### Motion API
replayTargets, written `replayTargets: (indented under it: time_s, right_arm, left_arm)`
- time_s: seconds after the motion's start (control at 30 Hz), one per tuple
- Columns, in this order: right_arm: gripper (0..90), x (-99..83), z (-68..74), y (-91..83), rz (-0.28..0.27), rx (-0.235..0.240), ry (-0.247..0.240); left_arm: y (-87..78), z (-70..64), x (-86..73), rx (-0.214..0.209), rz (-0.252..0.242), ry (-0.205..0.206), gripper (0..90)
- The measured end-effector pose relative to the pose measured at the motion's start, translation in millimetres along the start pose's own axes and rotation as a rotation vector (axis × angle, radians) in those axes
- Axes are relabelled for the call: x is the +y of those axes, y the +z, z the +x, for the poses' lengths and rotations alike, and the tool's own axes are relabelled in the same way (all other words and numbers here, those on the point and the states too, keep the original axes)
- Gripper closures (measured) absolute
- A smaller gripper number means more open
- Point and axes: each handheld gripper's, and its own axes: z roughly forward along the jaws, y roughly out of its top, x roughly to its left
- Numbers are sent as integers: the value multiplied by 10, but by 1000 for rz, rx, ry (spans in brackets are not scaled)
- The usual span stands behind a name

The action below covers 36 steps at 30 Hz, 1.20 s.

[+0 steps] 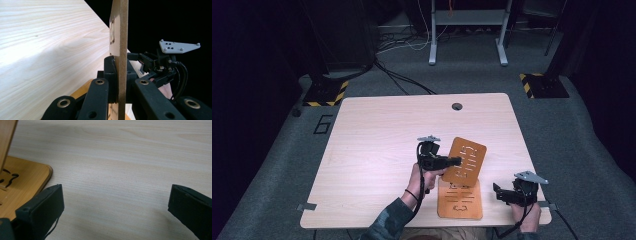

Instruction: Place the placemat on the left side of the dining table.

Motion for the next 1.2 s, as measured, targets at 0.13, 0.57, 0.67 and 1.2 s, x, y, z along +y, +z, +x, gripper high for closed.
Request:
replayTargets:
  time_s: [0.13,0.57,0.67,1.2]
  right_arm:
    - [0,2,4,8,9,-4,1]
    - [1,30,55,92,99,-74,-37]
    - [0,30,66,102,104,-83,-52]
    - [0,28,72,101,106,-86,-44]
  left_arm:
    - [-86,66,-10,16,-12,-14,859]
    - [-318,218,27,45,-47,-29,860]
    - [-358,245,29,51,-50,-30,860]
    - [-712,478,34,103,-96,-78,860]
